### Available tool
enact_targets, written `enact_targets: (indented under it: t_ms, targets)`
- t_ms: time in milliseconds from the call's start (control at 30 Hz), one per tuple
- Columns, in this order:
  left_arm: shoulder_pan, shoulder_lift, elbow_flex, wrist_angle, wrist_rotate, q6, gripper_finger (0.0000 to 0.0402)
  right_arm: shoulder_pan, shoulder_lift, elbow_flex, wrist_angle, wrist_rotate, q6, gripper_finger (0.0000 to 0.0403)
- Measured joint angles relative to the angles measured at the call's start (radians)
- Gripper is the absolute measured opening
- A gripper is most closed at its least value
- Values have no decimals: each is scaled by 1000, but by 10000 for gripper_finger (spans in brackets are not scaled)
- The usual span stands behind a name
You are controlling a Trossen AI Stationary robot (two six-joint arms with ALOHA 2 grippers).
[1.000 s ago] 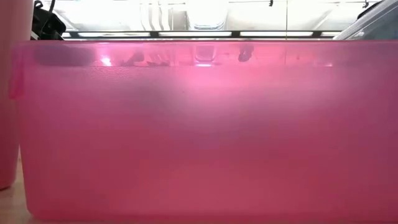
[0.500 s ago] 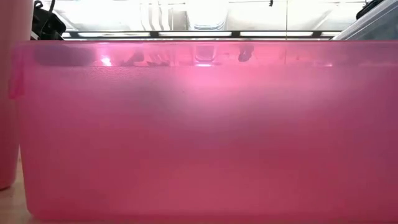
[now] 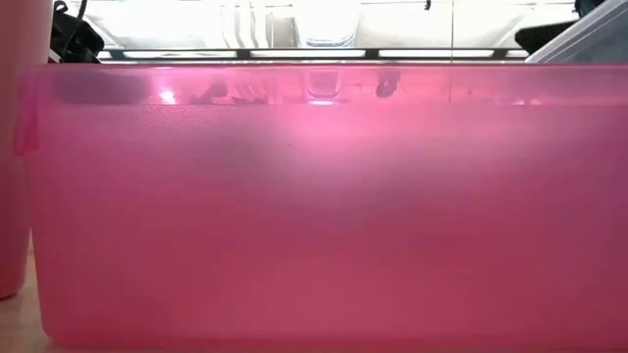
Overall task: Pick & Place Paint Supplies
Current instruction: Put the pink paint bottle into the transparent bin
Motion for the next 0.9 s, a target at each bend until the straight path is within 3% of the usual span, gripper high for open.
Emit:
enact_targets:
  t_ms: [700,900]
  targets:
    - [1,0,-1,22,-38,11,4,0,0,0,151,4,-265,9]
    - [1,0,-2,64,-37,3,4,0,-1,0,238,3,-273,9]
